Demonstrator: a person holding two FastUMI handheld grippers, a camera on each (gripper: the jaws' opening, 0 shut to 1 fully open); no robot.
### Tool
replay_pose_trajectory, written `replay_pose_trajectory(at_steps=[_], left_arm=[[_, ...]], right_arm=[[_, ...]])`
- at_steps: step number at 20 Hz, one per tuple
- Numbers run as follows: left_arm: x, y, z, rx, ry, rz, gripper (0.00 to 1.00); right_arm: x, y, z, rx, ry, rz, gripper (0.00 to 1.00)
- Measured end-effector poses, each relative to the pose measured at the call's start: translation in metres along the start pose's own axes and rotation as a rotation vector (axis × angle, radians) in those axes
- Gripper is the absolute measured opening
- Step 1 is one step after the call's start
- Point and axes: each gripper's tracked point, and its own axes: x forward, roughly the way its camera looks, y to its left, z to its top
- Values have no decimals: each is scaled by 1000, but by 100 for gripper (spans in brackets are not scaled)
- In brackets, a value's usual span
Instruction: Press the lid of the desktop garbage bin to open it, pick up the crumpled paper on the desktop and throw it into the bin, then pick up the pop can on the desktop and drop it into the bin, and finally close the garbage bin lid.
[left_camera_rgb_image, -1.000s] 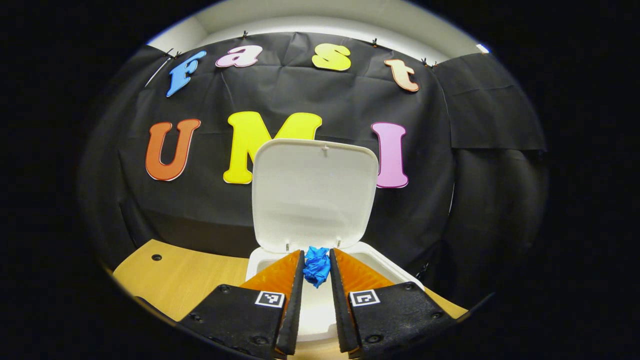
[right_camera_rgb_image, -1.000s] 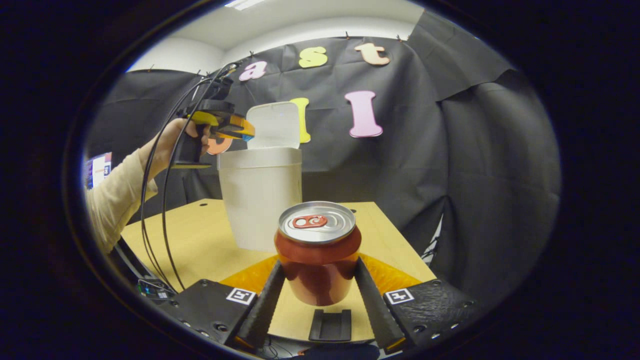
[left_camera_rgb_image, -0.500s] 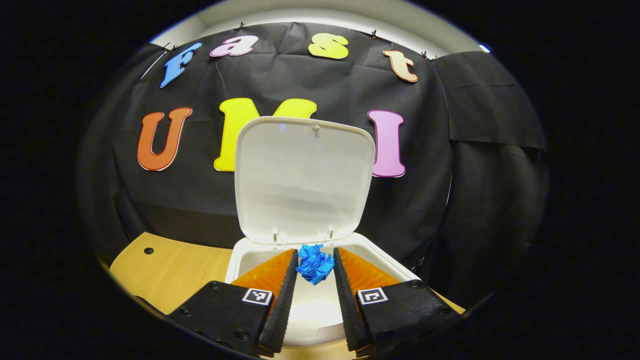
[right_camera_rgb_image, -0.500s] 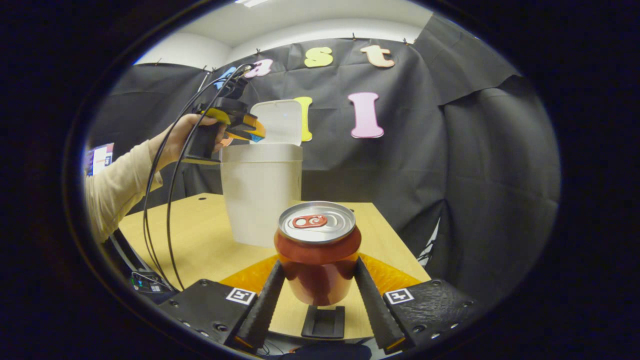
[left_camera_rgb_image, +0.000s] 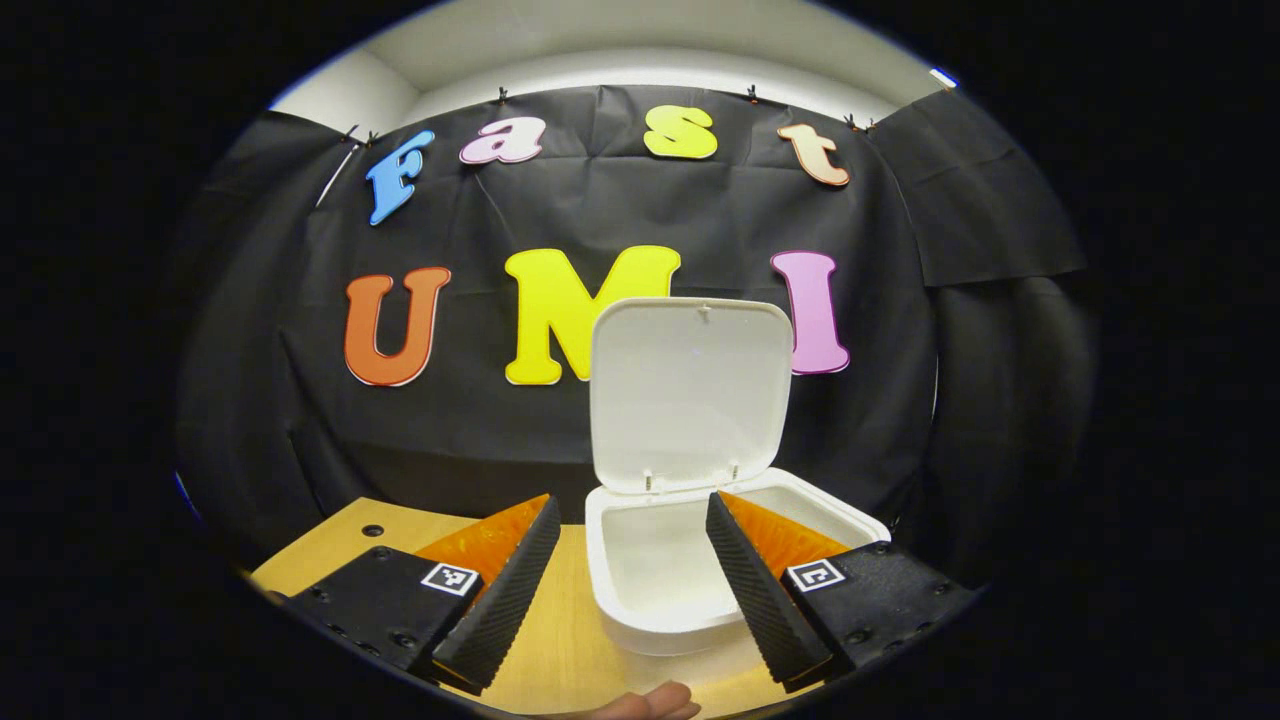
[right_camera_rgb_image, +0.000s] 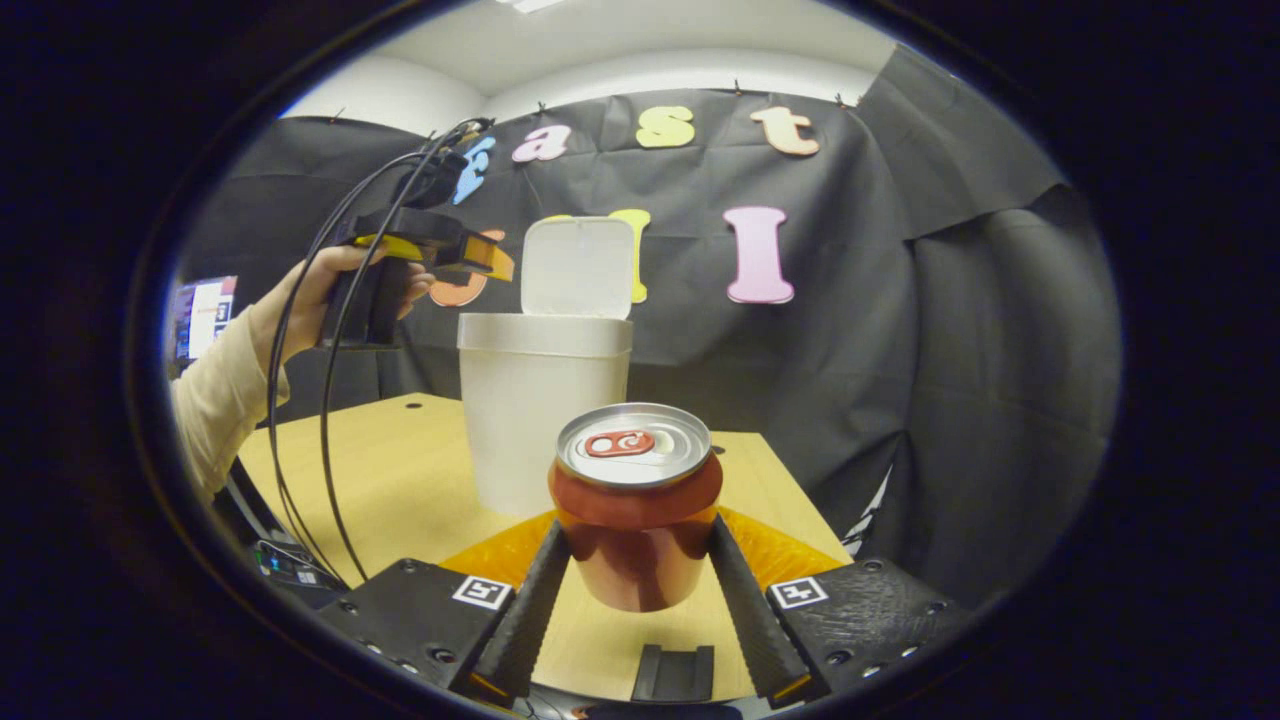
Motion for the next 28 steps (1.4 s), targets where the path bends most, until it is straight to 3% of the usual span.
replay_pose_trajectory(at_steps=[7,11,15,22,28], left_arm=[[-55,62,-30,-2,3,56,96],[-83,88,-52,51,-4,96,96],[-102,97,-75,85,-4,116,96],[-128,117,-118,49,60,127,98],[-140,140,-159,19,123,138,98]], right_arm=[[21,29,24,23,27,-13,78],[33,56,49,65,30,39,78],[42,69,102,105,-6,59,78],[65,63,200,90,-83,51,78],[110,80,268,143,-34,123,79]])
